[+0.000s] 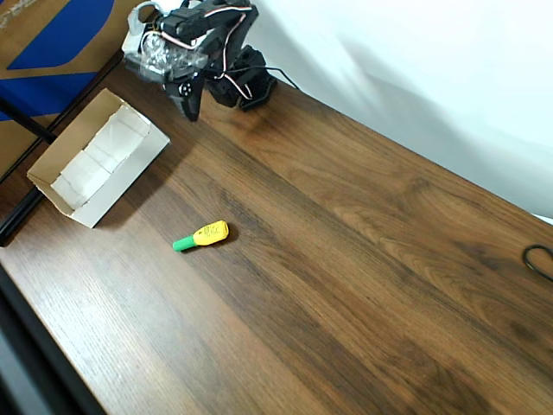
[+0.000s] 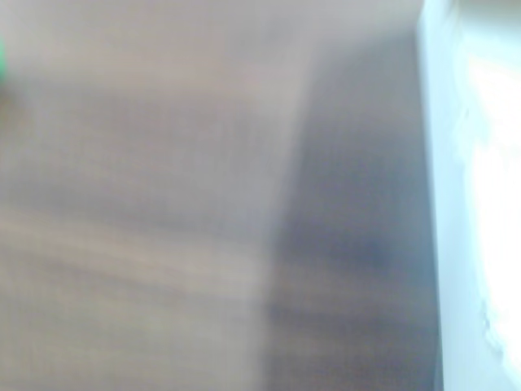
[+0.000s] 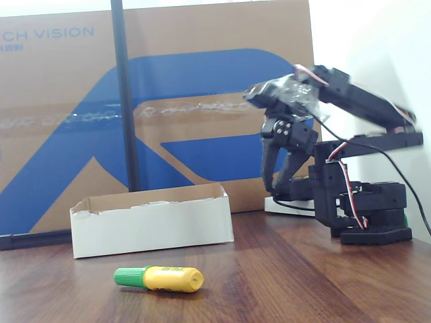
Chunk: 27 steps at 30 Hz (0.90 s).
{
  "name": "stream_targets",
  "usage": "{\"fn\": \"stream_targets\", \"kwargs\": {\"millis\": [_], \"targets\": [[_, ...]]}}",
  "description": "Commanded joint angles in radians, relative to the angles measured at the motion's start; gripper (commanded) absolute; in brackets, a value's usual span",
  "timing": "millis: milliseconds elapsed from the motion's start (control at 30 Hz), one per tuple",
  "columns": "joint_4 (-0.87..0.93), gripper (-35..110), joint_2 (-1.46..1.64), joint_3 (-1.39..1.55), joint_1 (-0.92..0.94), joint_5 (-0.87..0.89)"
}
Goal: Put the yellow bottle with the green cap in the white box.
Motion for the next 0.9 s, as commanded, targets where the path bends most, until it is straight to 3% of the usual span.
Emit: {"fn": "stream_targets", "kwargs": {"millis": [0,200,367,867], "targets": [[-0.028,0,-0.066,-0.112,-0.040,-0.011],[-0.072,0,-0.334,-0.241,-0.181,0.005],[-0.206,0,-0.578,-0.330,-0.176,-0.020],[-0.367,10,-1.198,-0.660,-0.279,0.018]]}}
